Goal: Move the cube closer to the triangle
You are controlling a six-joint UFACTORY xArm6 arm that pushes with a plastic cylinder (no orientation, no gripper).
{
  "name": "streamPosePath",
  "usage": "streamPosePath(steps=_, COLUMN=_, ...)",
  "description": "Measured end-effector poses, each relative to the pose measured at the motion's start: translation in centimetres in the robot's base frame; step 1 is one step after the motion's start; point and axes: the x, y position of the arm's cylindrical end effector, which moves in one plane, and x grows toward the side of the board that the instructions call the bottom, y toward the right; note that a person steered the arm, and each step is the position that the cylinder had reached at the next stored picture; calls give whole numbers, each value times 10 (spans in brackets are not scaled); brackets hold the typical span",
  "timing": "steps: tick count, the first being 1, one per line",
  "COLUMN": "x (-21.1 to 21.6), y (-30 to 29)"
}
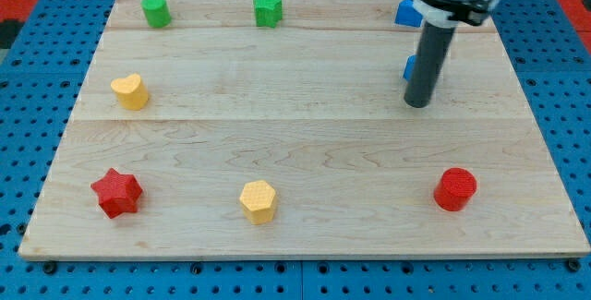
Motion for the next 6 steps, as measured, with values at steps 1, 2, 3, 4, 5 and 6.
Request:
streamPosePath(steps=1, x=-25, y=16)
streamPosePath(steps=2, x=-36, y=-29)
streamPosePath(steps=3, x=-43, y=-53)
streamPosePath(steps=4, x=-48, y=-23)
streamPosePath(steps=5, x=-48, y=-24)
streamPosePath(steps=6, x=-50, y=-27)
